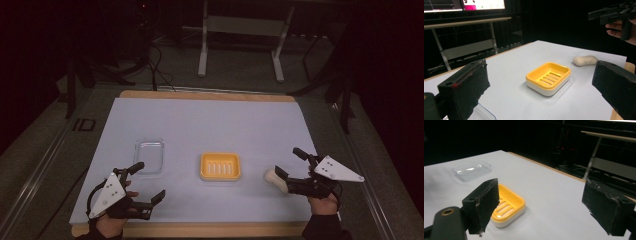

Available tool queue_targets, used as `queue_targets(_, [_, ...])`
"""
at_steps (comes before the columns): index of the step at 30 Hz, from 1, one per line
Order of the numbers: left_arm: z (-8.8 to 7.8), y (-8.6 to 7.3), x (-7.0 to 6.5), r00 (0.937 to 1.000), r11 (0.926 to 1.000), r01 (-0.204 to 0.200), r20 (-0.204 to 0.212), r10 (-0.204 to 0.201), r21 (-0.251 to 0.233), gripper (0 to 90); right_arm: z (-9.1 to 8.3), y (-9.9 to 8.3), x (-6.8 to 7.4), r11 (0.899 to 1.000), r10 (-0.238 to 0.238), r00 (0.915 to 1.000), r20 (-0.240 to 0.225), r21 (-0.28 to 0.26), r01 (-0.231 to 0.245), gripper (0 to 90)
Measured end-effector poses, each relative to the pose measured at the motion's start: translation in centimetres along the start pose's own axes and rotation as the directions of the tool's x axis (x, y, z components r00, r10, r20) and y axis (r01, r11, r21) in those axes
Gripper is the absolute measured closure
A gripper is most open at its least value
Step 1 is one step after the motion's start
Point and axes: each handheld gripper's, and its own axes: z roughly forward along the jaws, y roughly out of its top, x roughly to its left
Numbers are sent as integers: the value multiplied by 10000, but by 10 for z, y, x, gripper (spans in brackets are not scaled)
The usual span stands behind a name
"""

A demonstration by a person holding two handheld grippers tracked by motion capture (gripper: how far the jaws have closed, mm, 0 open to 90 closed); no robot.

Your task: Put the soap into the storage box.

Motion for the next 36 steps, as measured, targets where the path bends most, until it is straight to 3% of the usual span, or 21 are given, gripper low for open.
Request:
queue_targets(3, [1,0,-1,9999,9999,-129,17,129,81,8,1,2,0,10000,-8,9997,-239,-13,7,139])
queue_targets(4, [1,0,-1,9999,9999,-140,43,140,99,8,2,3,0,9999,-39,9990,-441,107,44,139])
queue_targets(5, [1,0,-1,9998,9997,-175,56,174,147,8,6,4,0,9992,81,9957,-924,403,-44,139])
queue_targets(6, [2,-1,-2,9998,9996,-206,52,205,166,8,6,4,0,9992,81,9957,-924,403,-44,139])
queue_targets(8, [2,-1,-2,9996,9994,-282,44,282,197,8,10,5,0,9962,217,9877,-1548,870,-83,139])
queue_targets(9, [2,-1,-2,9995,9993,-312,40,311,213,8,15,6,-1,9915,237,9785,-2051,1297,32,141])
queue_targets(11, [2,-2,-1,9995,9993,-302,53,301,237,8,17,7,-1,9872,149,9755,-2194,1583,205,144])
queue_targets(12, [2,-2,-1,9996,9994,-270,59,268,217,8,20,9,-1,9778,-20,9669,-2552,2023,554,144])
queue_targets(13, [1,-2,-1,9996,9994,-259,73,258,245,8,20,9,-1,9778,-20,9669,-2552,2023,554,144])
queue_targets(17, [2,-3,0,9997,9993,-243,39,242,287,8,25,13,-6,9509,-48,9475,-3196,2917,1032,137])
queue_targets(19, [2,-3,0,9997,9992,-238,39,237,314,8,28,16,-7,9306,-55,9380,-3465,3415,1316,136])
queue_targets(20, [2,-4,0,9997,9992,-249,51,247,328,8,31,17,-7,9124,-334,9337,-3564,3705,1741,136])
queue_targets(21, [3,-4,0,9997,9991,-256,67,254,334,8,31,17,-7,9124,-334,9337,-3564,3705,1741,136])
queue_targets(22, [3,-4,0,9997,9991,-254,72,252,336,8,32,18,-7,9020,-360,9304,-3648,3890,1874,136])
queue_targets(23, [3,-4,0,9997,9992,-245,71,243,330,8,35,20,-7,8833,-313,9226,-3845,4212,2055,136])
queue_targets(24, [2,-4,0,9997,9993,-230,75,228,311,8,35,20,-7,8833,-313,9226,-3845,4212,2055,136])
queue_targets(25, [2,-4,0,9997,9992,-227,74,225,314,8,38,21,-6,8613,-352,9162,-3992,4529,2304,136])
queue_targets(26, [2,-4,0,9998,9993,-210,69,207,319,8,38,21,-6,8613,-352,9162,-3992,4529,2304,136])
queue_targets(28, [2,-4,1,9997,9991,-235,53,233,363,8,42,23,-4,8280,-184,9072,-4203,5021,2495,135])
queue_targets(36, [2,-4,0,9997,9990,-237,126,232,373,8,50,22,4,7320,-178,8800,-4746,5934,3348,135])
